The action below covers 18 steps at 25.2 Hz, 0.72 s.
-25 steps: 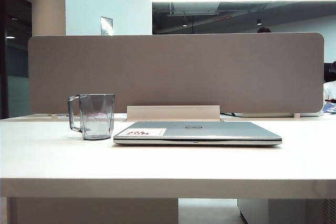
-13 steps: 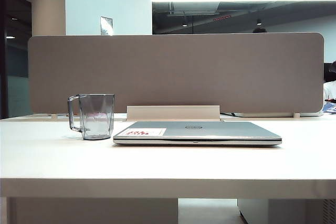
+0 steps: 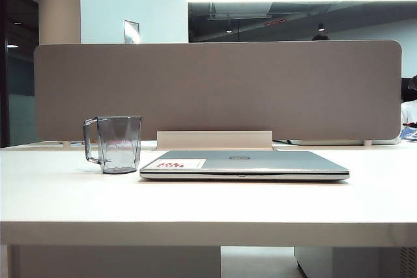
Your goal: Pick up the water cup and place it on the side of the laptop close to you.
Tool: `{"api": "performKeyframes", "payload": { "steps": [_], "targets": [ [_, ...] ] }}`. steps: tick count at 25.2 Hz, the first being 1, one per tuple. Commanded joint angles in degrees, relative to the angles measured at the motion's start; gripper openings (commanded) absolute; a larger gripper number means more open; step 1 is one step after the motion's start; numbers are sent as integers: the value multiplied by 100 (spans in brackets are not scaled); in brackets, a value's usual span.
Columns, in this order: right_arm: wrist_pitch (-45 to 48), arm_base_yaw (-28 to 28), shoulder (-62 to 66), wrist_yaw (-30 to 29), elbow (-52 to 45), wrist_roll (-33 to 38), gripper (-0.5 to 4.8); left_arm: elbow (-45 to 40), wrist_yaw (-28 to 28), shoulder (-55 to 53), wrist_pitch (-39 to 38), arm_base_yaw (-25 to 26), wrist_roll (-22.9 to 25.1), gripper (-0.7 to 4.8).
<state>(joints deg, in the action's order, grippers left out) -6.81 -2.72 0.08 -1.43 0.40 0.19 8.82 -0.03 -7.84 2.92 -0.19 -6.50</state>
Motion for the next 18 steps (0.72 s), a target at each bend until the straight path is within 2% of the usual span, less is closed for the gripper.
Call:
{"api": "performKeyframes", "payload": {
  "steps": [1,11,13,18],
  "targets": [
    [107,-4,-9,20,-20,0,-1,483,26,-861,227,-13,199,-3],
    [105,-2,-9,17,-20,0,-1,1233,162,-3720,2063,-13,199,-3],
    [103,-2,-7,2,-20,0,-1,1338,190,-4253,2319,-13,199,-2],
    [103,-2,-9,0,-20,0,-1,1762,699,-5547,2612,-15,284,-2]
  ]
}}
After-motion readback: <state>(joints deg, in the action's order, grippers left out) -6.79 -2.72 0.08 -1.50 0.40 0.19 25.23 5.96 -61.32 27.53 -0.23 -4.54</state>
